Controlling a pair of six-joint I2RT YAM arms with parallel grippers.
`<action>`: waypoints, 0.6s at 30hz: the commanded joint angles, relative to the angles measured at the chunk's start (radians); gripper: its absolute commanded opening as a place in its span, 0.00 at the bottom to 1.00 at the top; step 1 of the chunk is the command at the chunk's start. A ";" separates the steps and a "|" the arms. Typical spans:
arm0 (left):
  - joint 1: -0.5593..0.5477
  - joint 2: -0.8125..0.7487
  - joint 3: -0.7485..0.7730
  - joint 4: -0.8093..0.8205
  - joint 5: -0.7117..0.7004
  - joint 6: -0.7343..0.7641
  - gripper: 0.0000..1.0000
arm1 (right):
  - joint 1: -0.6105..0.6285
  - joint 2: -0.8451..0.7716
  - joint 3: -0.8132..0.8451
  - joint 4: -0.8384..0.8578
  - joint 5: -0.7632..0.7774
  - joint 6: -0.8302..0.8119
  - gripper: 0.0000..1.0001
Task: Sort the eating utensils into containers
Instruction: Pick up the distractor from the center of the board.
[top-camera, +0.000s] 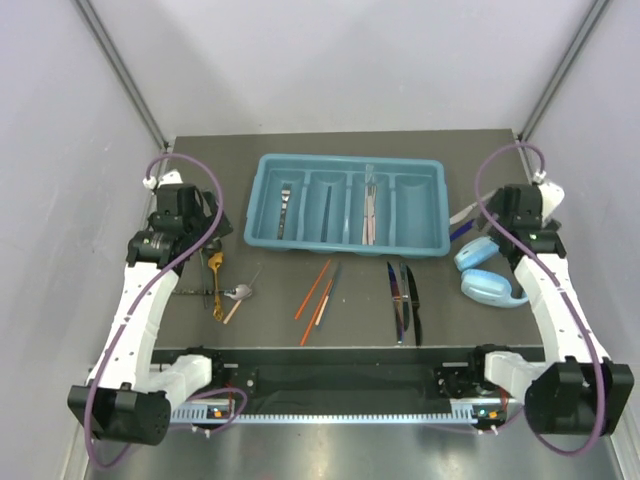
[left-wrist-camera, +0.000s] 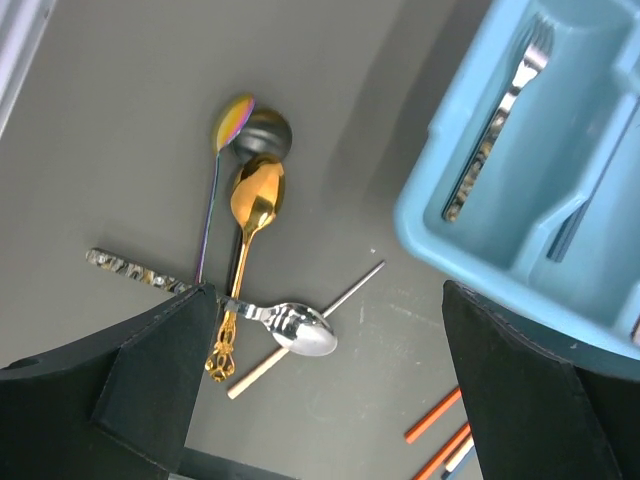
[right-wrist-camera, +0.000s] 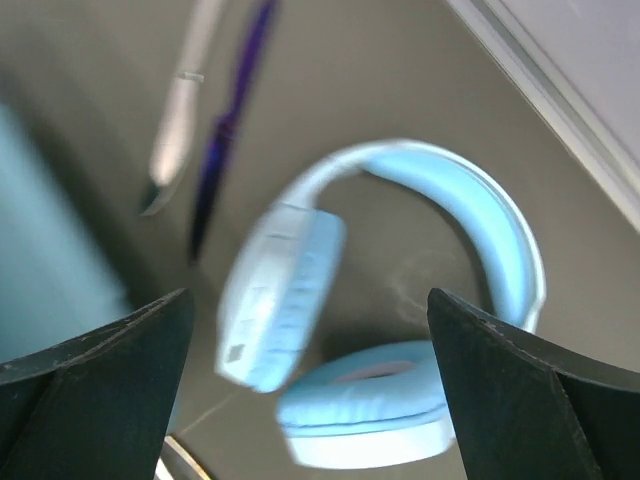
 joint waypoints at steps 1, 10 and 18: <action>0.002 -0.021 -0.022 0.035 0.018 0.001 0.99 | -0.193 -0.043 -0.086 0.038 -0.096 0.095 0.99; 0.002 -0.021 -0.039 0.058 0.052 -0.005 0.99 | -0.350 -0.008 -0.114 0.080 -0.198 0.204 1.00; 0.002 -0.041 -0.063 0.053 0.053 -0.005 0.99 | -0.477 0.052 -0.125 0.153 -0.284 0.293 1.00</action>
